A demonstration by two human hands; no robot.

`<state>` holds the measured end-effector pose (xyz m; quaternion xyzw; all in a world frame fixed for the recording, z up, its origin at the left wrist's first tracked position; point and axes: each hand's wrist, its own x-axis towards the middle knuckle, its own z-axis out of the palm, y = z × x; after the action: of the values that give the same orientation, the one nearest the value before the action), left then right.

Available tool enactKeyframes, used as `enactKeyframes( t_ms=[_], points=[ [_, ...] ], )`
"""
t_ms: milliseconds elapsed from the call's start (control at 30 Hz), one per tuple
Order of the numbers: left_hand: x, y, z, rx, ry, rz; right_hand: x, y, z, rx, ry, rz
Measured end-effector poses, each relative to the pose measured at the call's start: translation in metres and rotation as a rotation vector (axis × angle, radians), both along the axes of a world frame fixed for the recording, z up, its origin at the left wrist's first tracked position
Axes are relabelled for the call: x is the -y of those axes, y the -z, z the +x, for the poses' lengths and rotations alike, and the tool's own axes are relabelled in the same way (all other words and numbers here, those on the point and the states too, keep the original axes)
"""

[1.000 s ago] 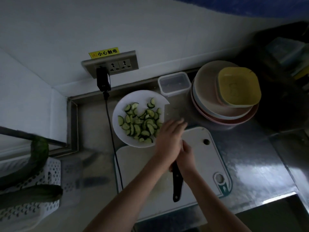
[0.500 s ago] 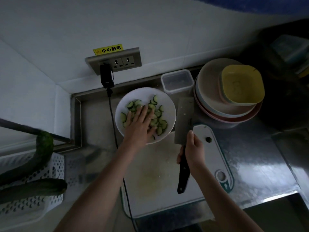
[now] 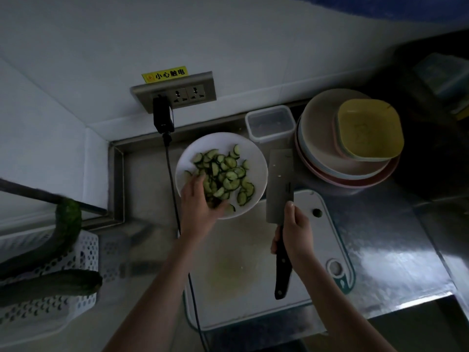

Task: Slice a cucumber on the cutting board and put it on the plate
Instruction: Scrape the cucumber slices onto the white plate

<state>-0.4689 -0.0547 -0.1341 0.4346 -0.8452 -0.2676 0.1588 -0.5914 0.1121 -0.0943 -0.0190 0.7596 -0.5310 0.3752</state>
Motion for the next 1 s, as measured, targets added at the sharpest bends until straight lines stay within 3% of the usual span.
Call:
enactKeyframes(
  t_ms=[333,633,800,1000],
  points=[
    [0.029,-0.021,-0.02,-0.04,-0.089,-0.015,-0.007,-0.001,0.007,-0.011,-0.023,0.016],
    [0.021,-0.032,-0.014,-0.249,-0.159,0.174,-0.016,0.0,0.009,-0.051,-0.029,0.056],
    [-0.002,-0.011,0.002,-0.112,-0.274,0.257,-0.022,-0.001,0.013,-0.099,-0.057,0.084],
    [-0.023,-0.009,0.004,0.293,-0.082,0.152,-0.037,0.004,0.022,-0.028,-0.011,0.086]
  ],
)
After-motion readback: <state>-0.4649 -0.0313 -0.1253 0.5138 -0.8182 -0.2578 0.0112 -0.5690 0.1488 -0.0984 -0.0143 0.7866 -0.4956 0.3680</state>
